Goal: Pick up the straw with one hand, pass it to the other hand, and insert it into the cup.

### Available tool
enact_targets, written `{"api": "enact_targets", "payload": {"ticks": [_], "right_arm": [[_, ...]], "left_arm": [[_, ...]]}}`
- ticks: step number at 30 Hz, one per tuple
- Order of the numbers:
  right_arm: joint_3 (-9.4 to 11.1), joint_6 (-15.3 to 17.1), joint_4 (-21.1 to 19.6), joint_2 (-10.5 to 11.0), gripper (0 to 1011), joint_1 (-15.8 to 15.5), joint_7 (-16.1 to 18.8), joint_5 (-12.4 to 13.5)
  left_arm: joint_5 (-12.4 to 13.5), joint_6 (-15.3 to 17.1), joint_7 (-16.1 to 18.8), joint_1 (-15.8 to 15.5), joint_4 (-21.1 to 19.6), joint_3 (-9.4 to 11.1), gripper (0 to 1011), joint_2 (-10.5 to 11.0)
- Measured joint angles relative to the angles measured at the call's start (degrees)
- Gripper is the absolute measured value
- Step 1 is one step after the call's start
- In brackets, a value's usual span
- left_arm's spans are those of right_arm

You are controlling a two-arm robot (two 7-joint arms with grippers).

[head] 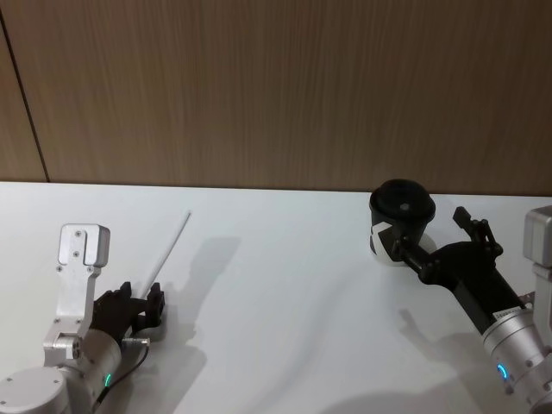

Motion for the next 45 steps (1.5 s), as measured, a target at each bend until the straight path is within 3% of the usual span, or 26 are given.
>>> {"api": "enact_targets", "payload": {"ticks": [4, 6, 8, 16, 24, 45], "right_arm": [[0.0, 0.0, 0.0, 0.0, 1001, 0.0, 0.0, 0.0], [0.0, 0.0, 0.0, 0.0, 1001, 0.0, 0.0, 0.0], [0.0, 0.0, 0.0, 0.0, 1001, 0.0, 0.0, 0.0], [0.0, 0.0, 0.0, 0.0, 1001, 0.0, 0.0, 0.0], [0.0, 0.0, 0.0, 0.0, 1001, 0.0, 0.0, 0.0], [0.0, 0.0, 0.0, 0.0, 1001, 0.0, 0.0, 0.0]], "left_arm": [[-0.01, 0.0, 0.0, 0.0, 0.0, 0.0, 436, 0.0], [-0.02, 0.01, -0.01, 0.0, 0.01, 0.02, 339, 0.0], [-0.03, 0.02, -0.02, 0.0, 0.01, 0.07, 311, -0.01], [-0.02, 0.06, -0.03, -0.01, 0.01, 0.07, 47, -0.01], [0.0, 0.06, -0.02, 0.0, 0.0, 0.03, 0, -0.01], [0.8, -1.2, -0.52, 0.06, 0.06, 0.11, 0, 0.26]]}}
